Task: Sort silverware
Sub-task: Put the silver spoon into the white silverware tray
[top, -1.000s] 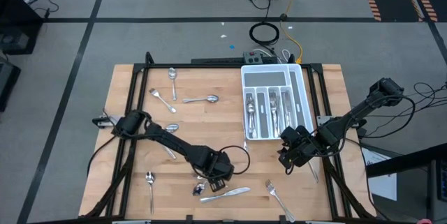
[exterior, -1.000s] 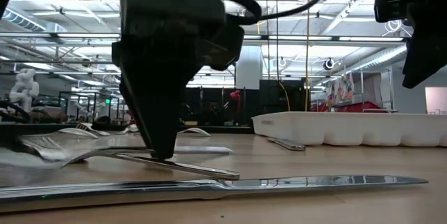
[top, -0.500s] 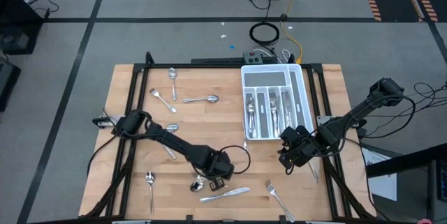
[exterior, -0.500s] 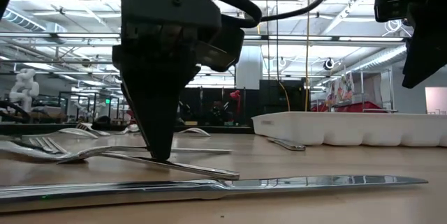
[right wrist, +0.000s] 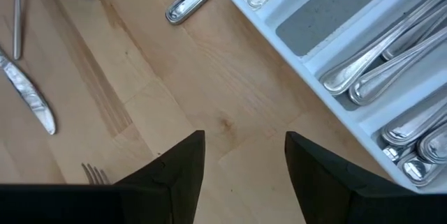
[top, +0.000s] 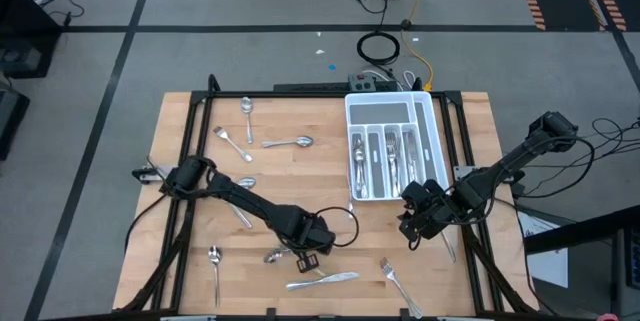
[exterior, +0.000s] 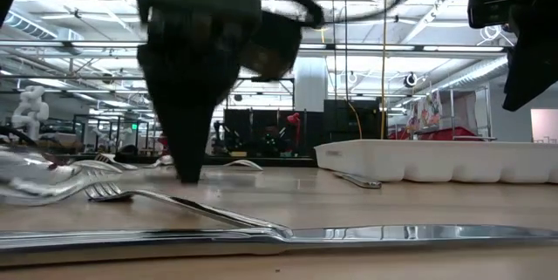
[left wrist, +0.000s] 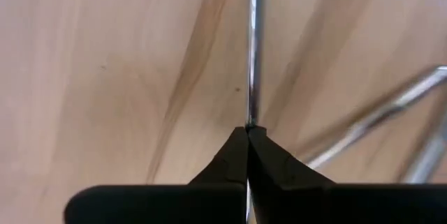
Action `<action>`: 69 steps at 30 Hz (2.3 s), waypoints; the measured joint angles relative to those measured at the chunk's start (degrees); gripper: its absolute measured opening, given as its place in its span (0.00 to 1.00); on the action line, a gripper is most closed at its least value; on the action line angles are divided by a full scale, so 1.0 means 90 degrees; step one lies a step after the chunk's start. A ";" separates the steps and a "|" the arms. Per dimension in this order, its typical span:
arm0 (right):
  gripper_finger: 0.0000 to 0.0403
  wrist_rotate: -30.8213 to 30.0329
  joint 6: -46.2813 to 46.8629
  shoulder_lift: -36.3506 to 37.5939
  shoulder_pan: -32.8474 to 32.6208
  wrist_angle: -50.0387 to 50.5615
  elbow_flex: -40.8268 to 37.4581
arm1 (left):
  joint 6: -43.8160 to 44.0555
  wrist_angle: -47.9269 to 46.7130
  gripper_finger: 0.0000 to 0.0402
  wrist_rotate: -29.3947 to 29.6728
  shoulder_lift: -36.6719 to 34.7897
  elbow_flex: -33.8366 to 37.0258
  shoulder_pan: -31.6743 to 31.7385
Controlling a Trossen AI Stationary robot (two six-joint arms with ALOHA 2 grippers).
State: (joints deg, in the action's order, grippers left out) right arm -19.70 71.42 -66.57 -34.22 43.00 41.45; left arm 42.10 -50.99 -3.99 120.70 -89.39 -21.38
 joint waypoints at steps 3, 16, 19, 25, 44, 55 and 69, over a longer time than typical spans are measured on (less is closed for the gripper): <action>0.46 -0.0029 0.0010 0.0000 0.0001 0.0041 0.0000 | -0.0173 -0.0180 0.00 -0.0063 -0.0197 -0.0026 0.0004; 0.46 -0.0360 0.0272 -0.0002 0.0000 0.0051 0.0000 | -0.3142 -0.2139 0.00 -0.0160 -0.0610 -0.0923 0.0399; 0.46 -0.0366 0.0365 -0.0002 -0.0001 0.0035 0.0000 | -0.3779 -0.2321 0.00 -0.0142 -0.0611 -0.1157 0.0595; 0.46 -0.0366 0.0773 -0.0007 -0.0002 -0.0123 0.0000 | -0.3010 -0.2317 0.02 0.0377 -0.0619 -0.1197 0.0873; 0.47 -0.0434 0.0444 -0.0710 -0.0014 -0.0436 0.0000 | 0.5223 0.0112 0.28 0.1355 -0.3232 0.2851 -0.1428; 0.47 -0.0438 0.0467 -0.0865 -0.0014 -0.0820 0.0002 | 0.8269 0.3894 0.36 0.1756 -0.3771 0.4969 -0.2512; 0.47 -0.0421 0.0488 -0.0865 -0.0014 -0.0997 0.0002 | 0.8064 0.4698 0.36 0.1671 -0.3023 0.4969 -0.2408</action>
State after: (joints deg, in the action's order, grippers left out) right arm -23.49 75.81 -74.35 -34.35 34.02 41.47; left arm 114.67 -8.71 11.05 93.49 -44.66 -43.06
